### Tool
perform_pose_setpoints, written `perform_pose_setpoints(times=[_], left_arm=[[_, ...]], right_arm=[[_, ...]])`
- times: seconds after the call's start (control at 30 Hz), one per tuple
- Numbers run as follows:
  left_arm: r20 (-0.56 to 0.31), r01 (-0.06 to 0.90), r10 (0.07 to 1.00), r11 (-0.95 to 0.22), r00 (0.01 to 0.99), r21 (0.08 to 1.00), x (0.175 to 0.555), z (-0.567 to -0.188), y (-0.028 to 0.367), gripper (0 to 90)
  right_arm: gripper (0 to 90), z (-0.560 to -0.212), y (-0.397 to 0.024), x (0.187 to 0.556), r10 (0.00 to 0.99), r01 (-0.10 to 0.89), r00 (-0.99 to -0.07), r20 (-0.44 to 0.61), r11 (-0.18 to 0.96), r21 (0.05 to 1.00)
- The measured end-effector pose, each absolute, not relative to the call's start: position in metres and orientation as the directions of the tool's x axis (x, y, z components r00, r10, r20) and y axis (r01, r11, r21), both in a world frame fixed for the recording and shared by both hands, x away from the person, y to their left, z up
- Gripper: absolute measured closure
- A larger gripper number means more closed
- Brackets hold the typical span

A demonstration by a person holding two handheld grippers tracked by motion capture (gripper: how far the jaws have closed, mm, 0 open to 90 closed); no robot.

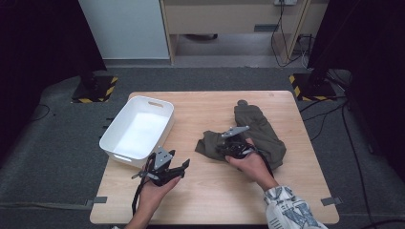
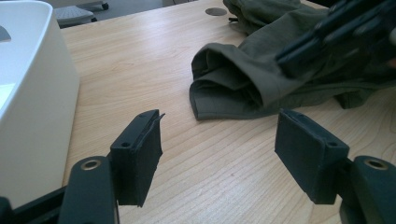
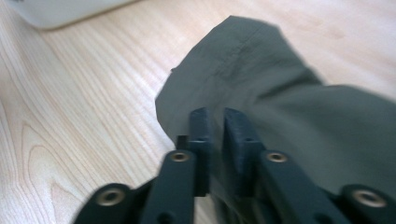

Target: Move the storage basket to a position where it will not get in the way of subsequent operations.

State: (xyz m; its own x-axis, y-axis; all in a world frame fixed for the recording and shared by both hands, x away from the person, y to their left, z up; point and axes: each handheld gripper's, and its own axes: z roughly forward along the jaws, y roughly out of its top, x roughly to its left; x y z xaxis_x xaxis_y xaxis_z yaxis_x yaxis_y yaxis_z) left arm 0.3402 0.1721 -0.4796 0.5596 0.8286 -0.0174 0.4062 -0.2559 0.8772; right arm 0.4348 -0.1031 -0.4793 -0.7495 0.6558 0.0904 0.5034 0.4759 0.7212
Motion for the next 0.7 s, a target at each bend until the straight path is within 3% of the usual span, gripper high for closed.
perform_pose_setpoints(times=[0.17,0.4,0.5,0.7], left_arm=[[-0.018,0.408,0.83,-0.255,0.558,0.877,0.341,-0.48,0.172,31.3],[-0.013,0.407,0.827,-0.262,0.562,0.875,0.34,-0.481,0.171,31.3],[-0.015,0.408,0.827,-0.261,0.561,0.875,0.34,-0.481,0.171,31.3],[-0.017,0.411,0.829,-0.26,0.559,0.874,0.341,-0.482,0.172,31.3]], right_arm=[[57.4,-0.462,-0.133,0.444,0.73,0.514,-0.68,0.074,0.401,0.758],[44.0,-0.451,-0.165,0.469,0.826,0.526,-0.563,0.035,0.325,0.786],[44.1,-0.45,-0.175,0.479,0.846,0.526,-0.534,0.01,0.323,0.786],[53.9,-0.463,-0.198,0.492,0.878,0.567,-0.478,-0.033,0.337,0.752]])
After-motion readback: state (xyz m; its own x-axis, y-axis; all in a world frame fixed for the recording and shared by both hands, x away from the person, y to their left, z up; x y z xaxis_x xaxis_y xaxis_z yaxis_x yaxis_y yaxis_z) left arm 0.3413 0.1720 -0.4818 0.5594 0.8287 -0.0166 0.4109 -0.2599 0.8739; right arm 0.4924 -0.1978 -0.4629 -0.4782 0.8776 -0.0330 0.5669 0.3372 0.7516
